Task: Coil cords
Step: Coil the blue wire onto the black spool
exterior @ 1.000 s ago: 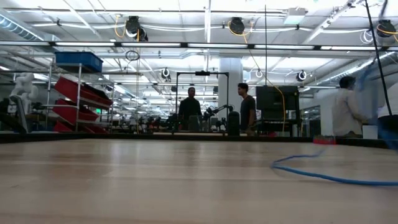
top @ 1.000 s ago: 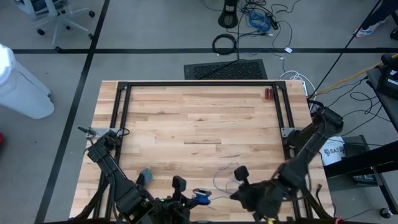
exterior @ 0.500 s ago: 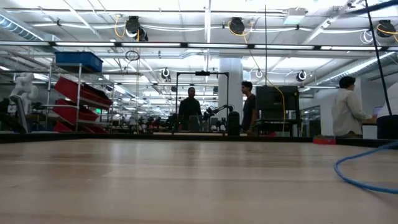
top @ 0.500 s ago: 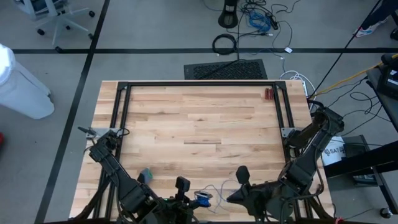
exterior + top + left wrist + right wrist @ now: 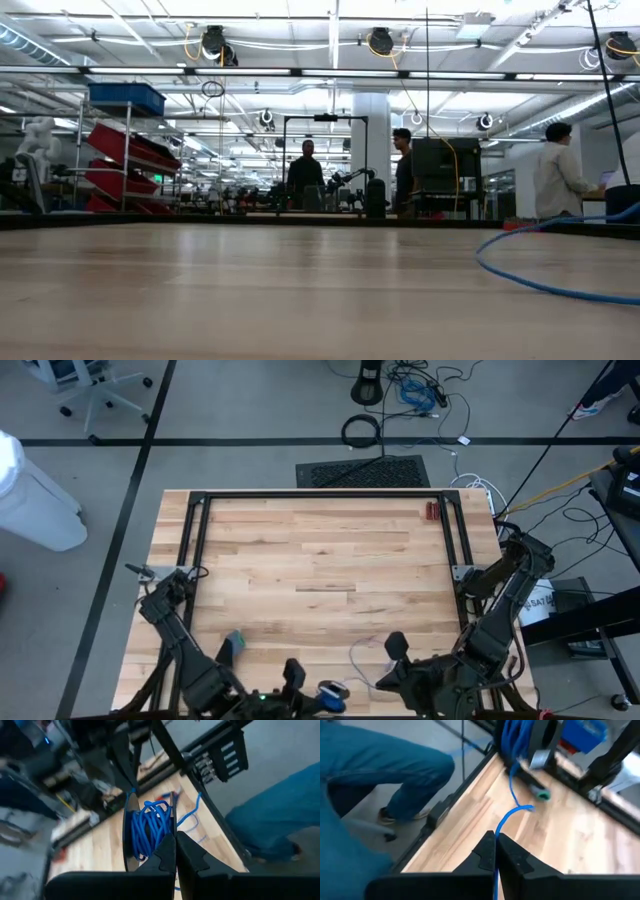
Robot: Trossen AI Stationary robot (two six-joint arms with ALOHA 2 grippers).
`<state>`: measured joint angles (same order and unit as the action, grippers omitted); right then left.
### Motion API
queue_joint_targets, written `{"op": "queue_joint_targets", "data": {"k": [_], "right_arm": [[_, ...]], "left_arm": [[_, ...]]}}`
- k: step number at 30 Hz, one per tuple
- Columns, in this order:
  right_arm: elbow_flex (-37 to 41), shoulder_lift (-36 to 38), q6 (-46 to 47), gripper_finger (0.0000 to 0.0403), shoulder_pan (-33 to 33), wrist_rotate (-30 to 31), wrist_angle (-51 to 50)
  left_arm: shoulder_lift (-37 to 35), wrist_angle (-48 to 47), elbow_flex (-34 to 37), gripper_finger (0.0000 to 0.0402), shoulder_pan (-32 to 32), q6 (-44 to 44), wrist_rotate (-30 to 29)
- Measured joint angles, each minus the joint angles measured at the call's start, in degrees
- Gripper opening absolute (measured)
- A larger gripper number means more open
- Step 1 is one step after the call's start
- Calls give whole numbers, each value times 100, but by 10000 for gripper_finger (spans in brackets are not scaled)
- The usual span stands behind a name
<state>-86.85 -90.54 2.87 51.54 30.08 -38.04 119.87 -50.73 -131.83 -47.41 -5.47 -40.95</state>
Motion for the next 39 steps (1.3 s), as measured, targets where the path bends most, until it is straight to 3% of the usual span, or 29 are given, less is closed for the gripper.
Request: {"op": "queue_joint_targets", "data": {"k": [9, 15, 27, 39], "right_arm": [[-273, -11, -100, 0, 207, -31, 22], [-540, -9, -590, 0, 434, 232, 316], [-540, -25, -1074, 0, 558, 263, 713], [-538, -26, -1759, 0, 365, 218, 1287]], "left_arm": [[0, 68, 0, 0, -64, -66, -340], [0, -273, 0, 0, 160, 494, -243], [0, -281, 0, 0, 455, 716, -140], [111, -250, 4, 0, 660, 731, 582]]}}
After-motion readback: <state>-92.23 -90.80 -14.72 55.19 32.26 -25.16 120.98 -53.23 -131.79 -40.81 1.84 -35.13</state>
